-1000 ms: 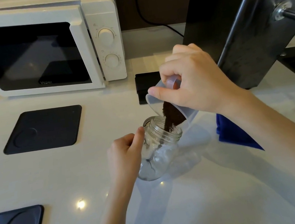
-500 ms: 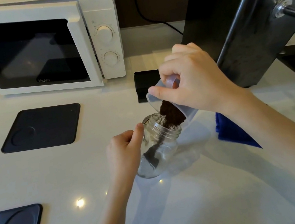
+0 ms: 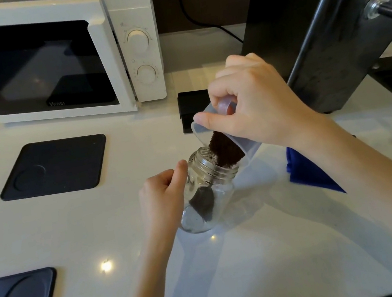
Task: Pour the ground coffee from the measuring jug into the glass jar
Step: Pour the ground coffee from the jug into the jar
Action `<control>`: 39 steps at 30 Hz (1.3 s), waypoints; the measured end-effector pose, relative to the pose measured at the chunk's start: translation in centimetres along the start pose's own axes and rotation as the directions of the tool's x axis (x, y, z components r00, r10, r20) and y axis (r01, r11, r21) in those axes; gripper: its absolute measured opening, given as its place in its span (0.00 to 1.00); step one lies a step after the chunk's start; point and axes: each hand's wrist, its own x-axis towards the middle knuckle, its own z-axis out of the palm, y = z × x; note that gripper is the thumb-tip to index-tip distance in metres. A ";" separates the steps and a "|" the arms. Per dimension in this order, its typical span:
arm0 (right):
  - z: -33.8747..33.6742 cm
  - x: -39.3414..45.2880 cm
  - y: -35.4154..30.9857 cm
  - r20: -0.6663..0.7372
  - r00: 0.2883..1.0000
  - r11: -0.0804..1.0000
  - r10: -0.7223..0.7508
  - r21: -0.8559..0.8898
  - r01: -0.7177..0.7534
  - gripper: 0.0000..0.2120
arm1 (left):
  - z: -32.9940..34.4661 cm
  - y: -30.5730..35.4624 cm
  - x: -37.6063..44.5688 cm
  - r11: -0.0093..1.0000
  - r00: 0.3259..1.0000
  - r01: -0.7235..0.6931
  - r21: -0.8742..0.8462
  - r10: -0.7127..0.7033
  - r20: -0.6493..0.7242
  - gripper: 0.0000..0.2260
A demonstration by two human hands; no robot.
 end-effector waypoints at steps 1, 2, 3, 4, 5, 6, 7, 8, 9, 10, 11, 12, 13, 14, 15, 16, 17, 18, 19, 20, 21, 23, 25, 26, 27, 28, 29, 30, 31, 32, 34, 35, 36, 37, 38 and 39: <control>0.0 0.0 -0.1 0.000 1.000 1.000 -0.001 0.006 0.001 0.17 | 0.0 0.0 0.0 1.000 1.000 -0.004 0.001 0.004 0.000 0.23; 0.0 0.0 -0.1 0.001 1.000 1.000 -0.001 0.011 0.001 0.17 | 0.0 0.0 0.1 1.000 1.000 -0.007 0.002 0.007 -0.002 0.23; 0.0 0.1 -0.1 0.003 1.000 1.000 -0.001 0.004 0.001 0.17 | 0.0 0.0 0.1 1.000 1.000 -0.007 0.002 0.007 -0.003 0.23; 0.0 0.1 -0.1 0.008 1.000 1.000 -0.003 -0.012 0.003 0.17 | 0.1 0.0 0.1 1.000 1.000 -0.007 0.001 0.007 -0.004 0.24; 0.1 0.1 -0.2 0.013 1.000 1.000 -0.005 -0.027 0.006 0.17 | 0.1 0.0 0.1 1.000 1.000 -0.008 0.000 0.008 -0.006 0.24; 0.1 0.1 -0.2 0.018 1.000 1.000 -0.008 -0.029 0.008 0.17 | 0.1 0.0 0.1 1.000 1.000 -0.011 -0.002 0.011 -0.008 0.24; 0.1 0.1 -0.2 0.023 1.000 1.000 -0.010 -0.021 0.011 0.18 | 0.1 0.1 0.1 1.000 1.000 -0.014 -0.003 0.014 -0.010 0.24; 0.1 0.1 -0.2 0.026 1.000 1.000 -0.014 -0.014 0.014 0.18 | 0.1 0.1 0.1 1.000 1.000 -0.017 -0.005 0.017 -0.010 0.24; 0.0 0.1 -0.3 0.027 0.999 1.000 -0.020 -0.013 0.020 0.18 | 0.1 0.1 0.1 1.000 1.000 -0.019 -0.008 0.018 -0.009 0.24; 0.0 0.1 -0.3 0.027 0.999 0.999 -0.028 -0.017 0.028 0.18 | 0.1 0.1 0.0 1.000 1.000 -0.019 -0.010 0.019 -0.007 0.24; 0.0 0.1 -0.3 0.027 0.999 0.999 -0.035 -0.018 0.036 0.18 | 0.1 0.1 0.0 1.000 1.000 -0.016 -0.007 0.016 -0.007 0.24; 0.0 0.1 -0.2 0.027 0.999 0.999 -0.041 -0.017 0.042 0.18 | 0.1 0.1 0.1 1.000 1.000 -0.012 -0.004 0.012 -0.008 0.25; 0.1 0.1 -0.2 0.028 0.999 0.999 -0.046 -0.018 0.046 0.17 | 0.1 0.1 0.1 1.000 1.000 -0.007 -0.004 0.007 -0.010 0.25; 0.1 0.1 -0.2 0.030 0.998 0.998 -0.050 -0.027 0.051 0.17 | 0.1 0.1 0.1 1.000 1.000 -0.003 -0.005 0.003 -0.010 0.25; 0.2 0.1 -0.2 0.033 0.998 0.997 -0.055 -0.043 0.056 0.17 | 0.1 0.1 0.2 1.000 1.000 -0.002 -0.005 0.002 -0.008 0.25; 0.2 0.1 -0.2 0.038 0.998 0.996 -0.059 -0.058 0.061 0.17 | 0.1 0.2 0.2 1.000 1.000 -0.002 -0.005 0.002 -0.005 0.25; 0.2 0.1 -0.2 0.042 0.997 0.996 -0.061 -0.065 0.064 0.17 | 0.1 0.1 0.2 1.000 1.000 -0.002 -0.006 0.002 -0.003 0.24; 0.2 0.1 -0.2 0.044 0.997 0.996 -0.060 -0.061 0.063 0.17 | 0.1 0.2 0.2 1.000 1.000 0.001 -0.006 -0.001 -0.003 0.24; 0.1 0.1 -0.2 0.044 0.997 0.997 -0.060 -0.048 0.062 0.17 | 0.1 0.2 0.2 1.000 1.000 0.004 -0.006 -0.004 -0.004 0.25; 0.1 0.2 -0.2 0.041 0.997 0.998 -0.059 -0.029 0.060 0.18 | 0.1 0.2 0.2 1.000 1.000 0.007 -0.006 -0.007 -0.005 0.25; 0.0 0.2 -0.1 0.038 0.998 0.998 -0.058 -0.014 0.058 0.18 | 0.1 0.3 0.2 1.000 1.000 0.011 -0.007 -0.011 -0.005 0.26; 0.0 0.2 -0.1 0.041 0.997 0.998 -0.059 -0.019 0.060 0.18 | 0.2 0.4 0.1 1.000 1.000 0.013 -0.004 -0.013 -0.006 0.26; 0.2 0.2 -0.2 0.046 0.996 0.995 -0.072 -0.064 0.075 0.18 | 0.2 0.5 0.1 1.000 1.000 0.006 -0.003 -0.006 -0.009 0.25; 0.2 0.2 -0.3 0.045 0.996 0.994 -0.079 -0.072 0.082 0.18 | 0.2 0.5 0.0 1.000 1.000 0.003 -0.003 -0.003 -0.010 0.25; 0.2 0.2 -0.4 0.044 0.996 0.994 -0.082 -0.065 0.084 0.18 | 0.2 0.5 0.0 1.000 1.000 0.002 -0.006 -0.002 -0.011 0.25; 0.2 0.2 -0.4 0.042 0.996 0.995 -0.081 -0.051 0.083 0.18 | 0.2 0.4 0.0 1.000 1.000 0.002 -0.012 -0.002 -0.012 0.25; 0.2 0.3 -0.4 0.041 0.996 0.996 -0.079 -0.044 0.081 0.18 | 0.1 0.4 0.0 1.000 1.000 0.002 -0.015 -0.002 -0.012 0.25; 0.2 0.3 -0.4 0.040 0.996 0.995 -0.079 -0.050 0.081 0.18 | 0.1 0.4 -0.1 1.000 1.000 0.001 -0.016 -0.001 -0.012 0.25; 0.2 0.3 -0.4 0.041 0.996 0.995 -0.081 -0.062 0.083 0.18 | 0.2 0.4 0.0 1.000 1.000 0.001 -0.016 -0.001 -0.012 0.25; 0.2 0.3 -0.4 0.042 0.996 0.994 -0.081 -0.069 0.084 0.18 | 0.2 0.4 0.0 1.000 1.000 0.002 -0.017 -0.002 -0.013 0.26; 0.3 0.3 -0.4 0.042 0.996 0.995 -0.079 -0.060 0.081 0.18 | 0.2 0.4 0.0 1.000 1.000 0.003 -0.021 -0.003 -0.016 0.26; 0.3 0.3 -0.5 0.039 0.996 0.995 -0.081 -0.059 0.083 0.18 | 0.2 0.3 0.1 1.000 1.000 0.002 -0.022 -0.002 -0.017 0.26; 0.2 0.3 -0.5 0.035 0.996 0.994 -0.085 -0.064 0.087 0.19 | 0.2 0.3 0.1 1.000 1.000 0.002 -0.022 -0.002 -0.017 0.26; 0.2 0.3 -0.6 0.031 0.995 0.993 -0.090 -0.070 0.092 0.19 | 0.2 0.2 0.1 1.000 1.000 0.004 -0.022 -0.004 -0.017 0.26; 0.2 0.3 -0.7 0.029 0.995 0.993 -0.092 -0.070 0.094 0.19 | 0.2 0.2 0.1 1.000 1.000 0.005 -0.025 -0.006 -0.018 0.25; 0.2 0.3 -0.7 0.032 0.995 0.994 -0.089 -0.061 0.091 0.19 | 0.3 0.2 0.0 1.000 1.000 0.006 -0.029 -0.007 -0.019 0.25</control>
